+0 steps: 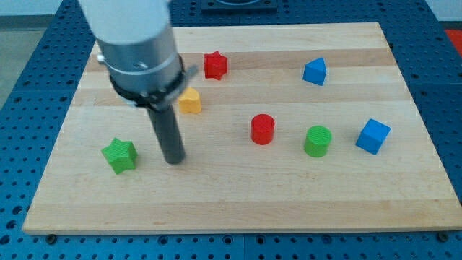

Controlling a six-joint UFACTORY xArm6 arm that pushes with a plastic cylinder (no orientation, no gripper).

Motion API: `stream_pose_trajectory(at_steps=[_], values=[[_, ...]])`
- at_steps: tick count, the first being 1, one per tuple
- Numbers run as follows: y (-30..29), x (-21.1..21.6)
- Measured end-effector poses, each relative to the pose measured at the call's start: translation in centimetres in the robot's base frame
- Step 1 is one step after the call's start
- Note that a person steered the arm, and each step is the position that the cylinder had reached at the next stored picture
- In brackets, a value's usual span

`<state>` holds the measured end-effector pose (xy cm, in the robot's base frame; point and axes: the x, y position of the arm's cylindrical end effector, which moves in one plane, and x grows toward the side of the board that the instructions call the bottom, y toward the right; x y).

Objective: Place the green circle close to the red circle

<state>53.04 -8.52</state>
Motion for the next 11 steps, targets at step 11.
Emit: stream_pose_trajectory(at_steps=[11], values=[[22.6,-4.3]])
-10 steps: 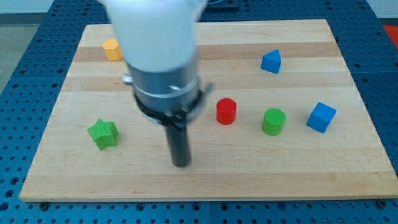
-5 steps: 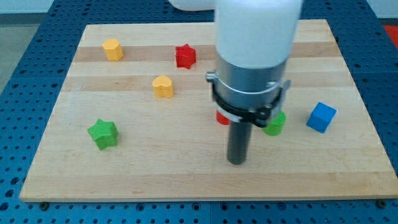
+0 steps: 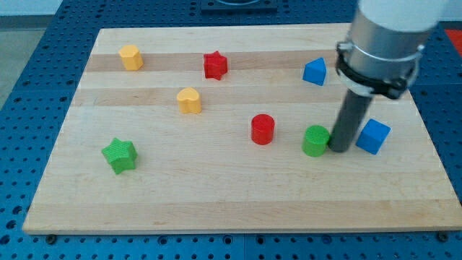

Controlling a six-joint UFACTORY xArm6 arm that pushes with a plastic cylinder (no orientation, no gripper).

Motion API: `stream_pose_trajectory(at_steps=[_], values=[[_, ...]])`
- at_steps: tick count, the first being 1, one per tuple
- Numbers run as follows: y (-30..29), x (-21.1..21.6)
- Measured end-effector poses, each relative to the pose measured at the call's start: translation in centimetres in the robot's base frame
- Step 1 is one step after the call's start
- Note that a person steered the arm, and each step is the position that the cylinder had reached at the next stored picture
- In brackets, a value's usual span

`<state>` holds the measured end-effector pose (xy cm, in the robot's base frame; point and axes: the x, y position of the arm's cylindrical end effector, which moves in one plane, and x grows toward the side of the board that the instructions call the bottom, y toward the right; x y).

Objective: Place the green circle close to the red circle

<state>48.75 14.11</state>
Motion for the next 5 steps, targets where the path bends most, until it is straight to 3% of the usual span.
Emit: stream_pose_trajectory(at_steps=[1,2,5], values=[[-2.6,-2.1],[-2.3,-1.2],[-2.3,7.3]])
